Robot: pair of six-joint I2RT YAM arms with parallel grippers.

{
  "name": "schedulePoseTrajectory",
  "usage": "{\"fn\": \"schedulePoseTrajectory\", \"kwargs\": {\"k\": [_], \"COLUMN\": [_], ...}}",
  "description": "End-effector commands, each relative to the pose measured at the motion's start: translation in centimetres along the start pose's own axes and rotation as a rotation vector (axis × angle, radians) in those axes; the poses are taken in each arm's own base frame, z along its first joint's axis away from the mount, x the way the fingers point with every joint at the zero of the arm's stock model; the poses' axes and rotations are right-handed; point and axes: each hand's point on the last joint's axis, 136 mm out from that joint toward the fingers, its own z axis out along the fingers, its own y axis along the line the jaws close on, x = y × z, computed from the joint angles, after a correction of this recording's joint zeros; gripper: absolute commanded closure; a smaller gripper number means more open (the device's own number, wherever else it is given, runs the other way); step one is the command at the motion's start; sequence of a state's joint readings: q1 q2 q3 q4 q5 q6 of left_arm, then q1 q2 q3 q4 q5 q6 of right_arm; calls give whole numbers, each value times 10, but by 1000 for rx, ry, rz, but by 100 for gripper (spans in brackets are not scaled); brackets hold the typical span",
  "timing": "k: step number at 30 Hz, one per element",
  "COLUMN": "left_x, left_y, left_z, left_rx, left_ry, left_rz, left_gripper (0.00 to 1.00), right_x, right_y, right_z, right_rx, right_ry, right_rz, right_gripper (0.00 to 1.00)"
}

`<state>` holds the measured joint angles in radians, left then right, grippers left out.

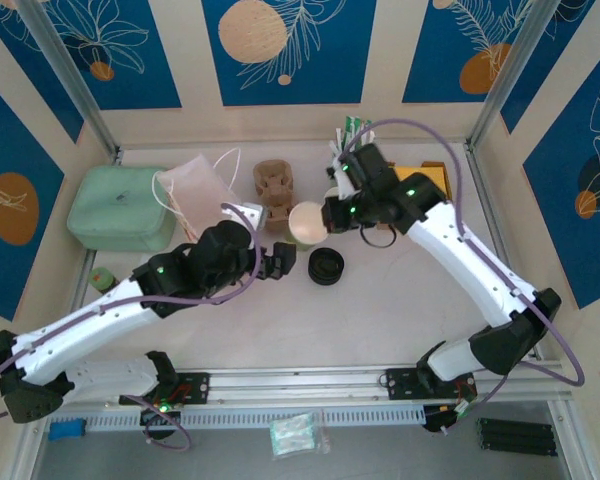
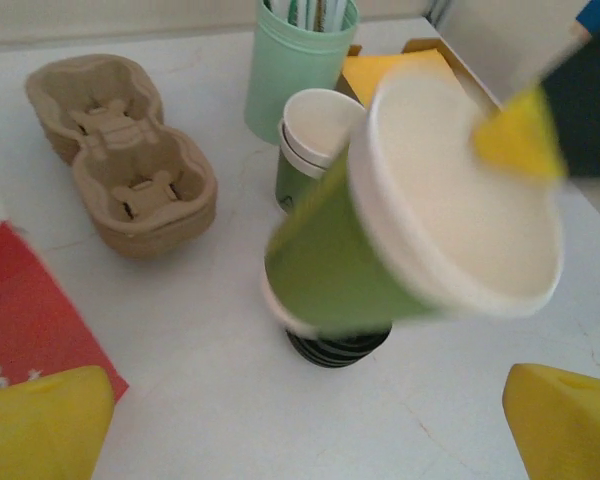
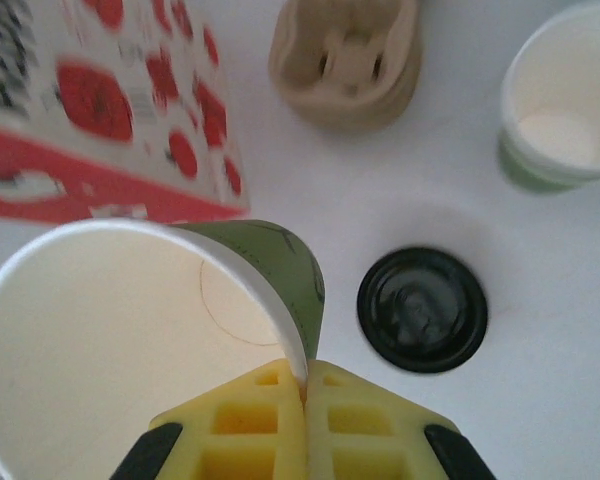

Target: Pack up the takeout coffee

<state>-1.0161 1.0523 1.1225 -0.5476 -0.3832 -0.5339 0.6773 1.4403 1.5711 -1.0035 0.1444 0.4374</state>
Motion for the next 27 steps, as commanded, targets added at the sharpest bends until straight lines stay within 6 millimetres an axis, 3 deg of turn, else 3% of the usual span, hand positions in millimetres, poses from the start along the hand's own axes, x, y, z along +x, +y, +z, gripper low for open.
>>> {"fn": "schedulePoseTrajectory", "kwargs": {"k": [1, 8, 16, 22, 27], "left_x": [2, 2, 3, 5, 8], "left_y": [16, 17, 16, 13, 8], "left_z": [-9, -9, -8, -4, 1], "left_rx": [-57, -67, -64, -57, -43], "left_ry": [-25, -16, -8, 5, 22], "left_rz": [-26, -17, -19, -20, -19], "left_gripper": [1, 1, 1, 1, 0], "right_x": [29, 56, 59, 52, 51], "right_y": [9, 25, 2, -21, -51], "right_z": [25, 80, 125, 140, 140], "right_rx": [11, 28, 149, 188, 226], "right_ry": [74, 183, 223, 219, 218], "right_rz": [13, -20, -47, -12, 29], "right_gripper": [100, 100, 100, 100, 100]}}
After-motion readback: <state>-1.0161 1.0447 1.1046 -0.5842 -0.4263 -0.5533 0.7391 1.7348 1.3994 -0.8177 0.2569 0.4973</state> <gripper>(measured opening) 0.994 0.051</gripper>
